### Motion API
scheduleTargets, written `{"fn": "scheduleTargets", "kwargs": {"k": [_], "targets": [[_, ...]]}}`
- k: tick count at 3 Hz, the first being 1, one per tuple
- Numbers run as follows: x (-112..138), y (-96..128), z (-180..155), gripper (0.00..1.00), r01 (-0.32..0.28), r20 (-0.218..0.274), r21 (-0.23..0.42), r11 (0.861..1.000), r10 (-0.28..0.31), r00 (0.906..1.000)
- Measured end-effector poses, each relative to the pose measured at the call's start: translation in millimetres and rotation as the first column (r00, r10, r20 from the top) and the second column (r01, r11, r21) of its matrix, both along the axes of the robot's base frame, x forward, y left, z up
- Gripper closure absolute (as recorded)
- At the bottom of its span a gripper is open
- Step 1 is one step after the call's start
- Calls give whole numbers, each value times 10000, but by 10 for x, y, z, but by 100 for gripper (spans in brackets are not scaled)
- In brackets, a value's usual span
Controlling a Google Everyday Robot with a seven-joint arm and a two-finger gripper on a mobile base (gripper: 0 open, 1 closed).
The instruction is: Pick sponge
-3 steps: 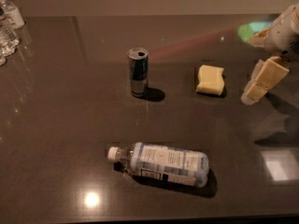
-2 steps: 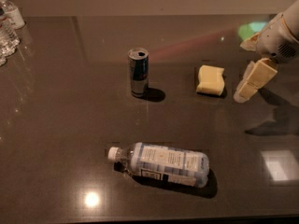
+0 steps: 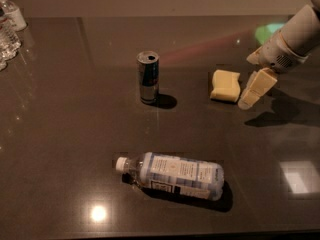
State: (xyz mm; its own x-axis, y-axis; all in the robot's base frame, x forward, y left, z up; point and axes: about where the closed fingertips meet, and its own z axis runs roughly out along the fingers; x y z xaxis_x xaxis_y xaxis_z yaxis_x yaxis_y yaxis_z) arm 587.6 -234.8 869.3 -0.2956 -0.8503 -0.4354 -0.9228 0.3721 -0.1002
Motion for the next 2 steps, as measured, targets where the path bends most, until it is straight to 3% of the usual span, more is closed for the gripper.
{"fn": "scheduleTargets", "kwargs": {"k": [2], "targets": [[212,98,-267,0,-10,-335,46,10000,12,9994]]}}
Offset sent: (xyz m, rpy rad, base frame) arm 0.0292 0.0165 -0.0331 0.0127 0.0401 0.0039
